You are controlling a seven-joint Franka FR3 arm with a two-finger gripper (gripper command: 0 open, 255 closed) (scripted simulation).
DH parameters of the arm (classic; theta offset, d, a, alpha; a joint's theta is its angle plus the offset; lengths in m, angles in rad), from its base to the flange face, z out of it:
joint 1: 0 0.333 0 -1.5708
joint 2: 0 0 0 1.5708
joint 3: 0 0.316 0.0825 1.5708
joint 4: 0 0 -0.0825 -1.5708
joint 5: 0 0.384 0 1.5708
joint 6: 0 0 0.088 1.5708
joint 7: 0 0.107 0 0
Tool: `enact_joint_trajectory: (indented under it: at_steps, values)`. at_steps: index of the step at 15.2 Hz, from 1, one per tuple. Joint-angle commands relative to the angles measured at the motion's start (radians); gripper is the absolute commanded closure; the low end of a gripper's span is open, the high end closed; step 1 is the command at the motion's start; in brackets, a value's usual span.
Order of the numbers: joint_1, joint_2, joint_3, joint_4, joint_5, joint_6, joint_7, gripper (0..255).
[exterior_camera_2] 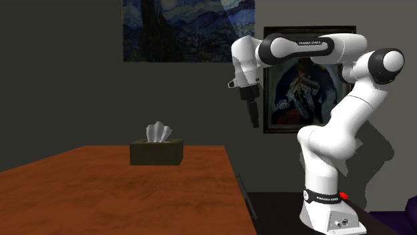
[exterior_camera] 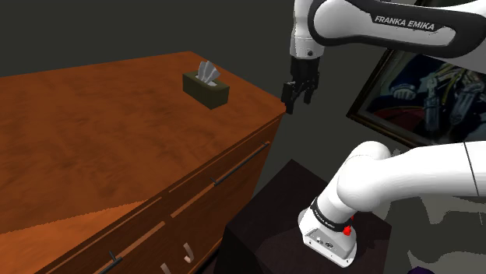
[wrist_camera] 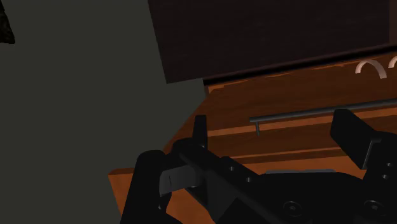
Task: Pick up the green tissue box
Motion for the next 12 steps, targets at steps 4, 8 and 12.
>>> enact_joint_trajectory:
  at_steps: [4, 8, 12]
  values:
    - [0.004, 0.072, -0.022, 0.017, 0.036, 0.11, 0.004, 0]
    - [0.014, 0.174, -0.05, 0.053, 0.089, 0.248, -0.001, 0]
    - [0.028, 0.279, -0.078, 0.106, 0.15, 0.373, -0.017, 0]
